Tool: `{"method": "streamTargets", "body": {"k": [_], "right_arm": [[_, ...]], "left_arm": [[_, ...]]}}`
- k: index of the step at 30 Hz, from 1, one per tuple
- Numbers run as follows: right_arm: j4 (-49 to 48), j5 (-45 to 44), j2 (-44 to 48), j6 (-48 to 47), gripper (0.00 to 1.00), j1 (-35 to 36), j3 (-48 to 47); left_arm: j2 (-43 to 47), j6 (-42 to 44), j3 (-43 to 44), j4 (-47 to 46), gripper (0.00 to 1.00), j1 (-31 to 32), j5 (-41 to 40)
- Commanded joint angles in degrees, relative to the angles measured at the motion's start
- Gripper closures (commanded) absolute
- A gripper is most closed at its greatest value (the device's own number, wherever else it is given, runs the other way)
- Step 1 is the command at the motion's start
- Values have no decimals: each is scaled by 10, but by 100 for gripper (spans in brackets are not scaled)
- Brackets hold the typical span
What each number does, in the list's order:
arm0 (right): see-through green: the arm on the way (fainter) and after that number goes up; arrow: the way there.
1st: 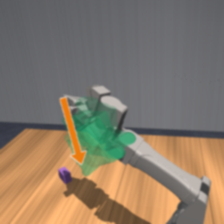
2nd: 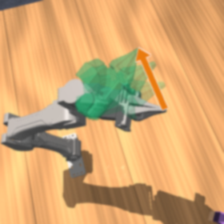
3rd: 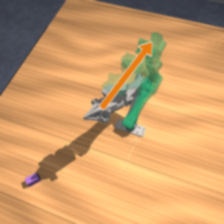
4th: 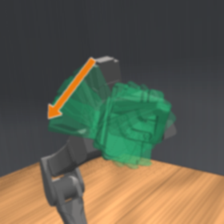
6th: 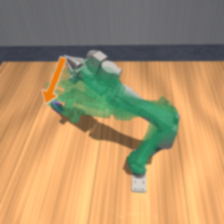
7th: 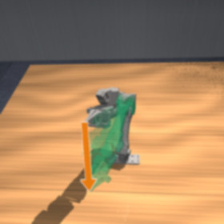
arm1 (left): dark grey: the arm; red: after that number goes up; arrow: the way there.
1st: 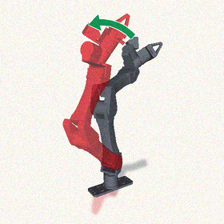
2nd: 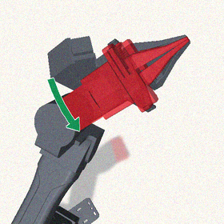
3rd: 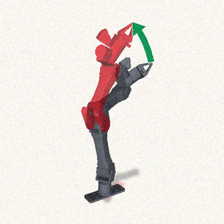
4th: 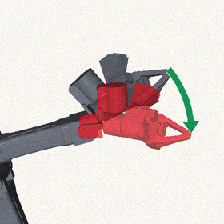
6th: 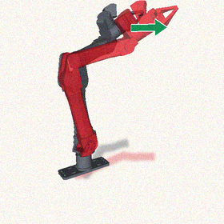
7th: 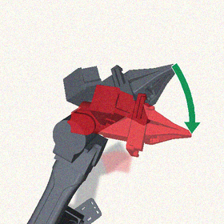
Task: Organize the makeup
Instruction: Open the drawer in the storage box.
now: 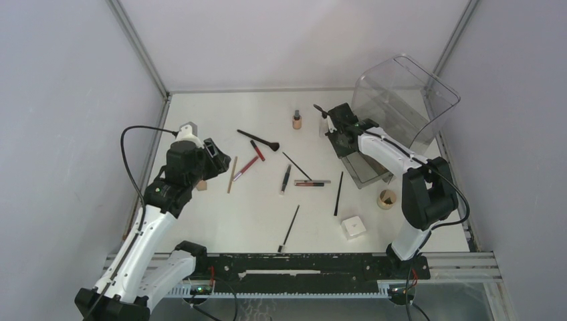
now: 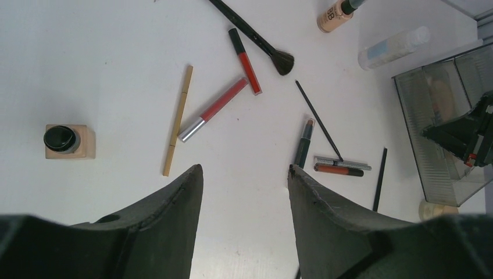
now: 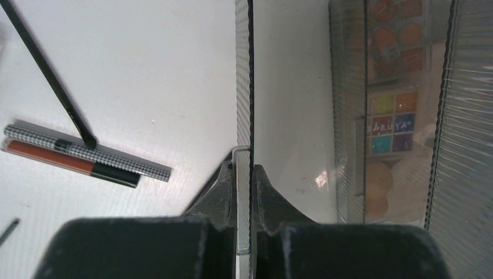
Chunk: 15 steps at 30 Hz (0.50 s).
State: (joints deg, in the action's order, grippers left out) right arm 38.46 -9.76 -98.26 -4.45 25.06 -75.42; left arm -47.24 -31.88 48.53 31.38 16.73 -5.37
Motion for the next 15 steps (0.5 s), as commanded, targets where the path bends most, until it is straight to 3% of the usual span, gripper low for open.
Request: {"method": "streamTargets", "body": {"k": [1,15], "right_arm": [[30,12,16,-61,100,-12,-9],[47,26,22,-117,100,17,22]], "left_arm": [[-3,14,-5,-15,40,-2,-4],[-19,32,-2,-14,40,-3,-8]]}}
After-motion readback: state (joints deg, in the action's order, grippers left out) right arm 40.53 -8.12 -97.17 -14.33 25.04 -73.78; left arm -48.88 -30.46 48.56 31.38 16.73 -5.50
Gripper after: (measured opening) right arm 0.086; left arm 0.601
